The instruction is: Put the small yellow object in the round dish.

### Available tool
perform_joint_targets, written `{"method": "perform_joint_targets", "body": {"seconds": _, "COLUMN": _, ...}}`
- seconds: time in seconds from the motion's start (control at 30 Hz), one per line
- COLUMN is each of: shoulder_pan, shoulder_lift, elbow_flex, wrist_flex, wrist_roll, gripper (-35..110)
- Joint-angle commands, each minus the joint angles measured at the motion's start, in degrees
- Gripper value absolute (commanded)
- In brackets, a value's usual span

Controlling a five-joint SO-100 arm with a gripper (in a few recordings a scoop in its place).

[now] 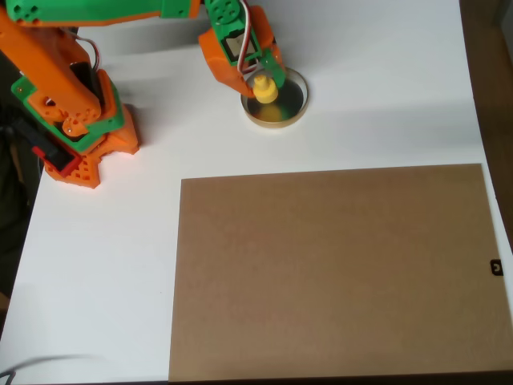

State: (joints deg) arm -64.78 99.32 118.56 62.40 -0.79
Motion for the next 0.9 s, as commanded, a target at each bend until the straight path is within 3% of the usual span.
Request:
{"method": "perform_joint_targets", "body": {"seconds": 0.0, "shoulder_pan": -0.97, "shoulder_lift": 2.37, "elbow_flex": 0.35, "wrist_flex": 0.0, "wrist_roll": -0.62, "gripper": 7}}
{"method": "perform_joint_targets", "body": {"seconds": 0.47, "shoulder_pan": -1.23, "shoulder_lift": 2.99, "elbow_flex": -2.81, "wrist_flex": 2.37, "wrist_roll": -2.02, "gripper": 21}}
{"method": "perform_joint_targets", "body": {"seconds": 0.87, "shoulder_pan": 3.08, "shoulder_lift": 5.27, "elbow_flex": -11.69, "wrist_flex": 10.28, "wrist_roll": -8.09, "gripper": 21}}
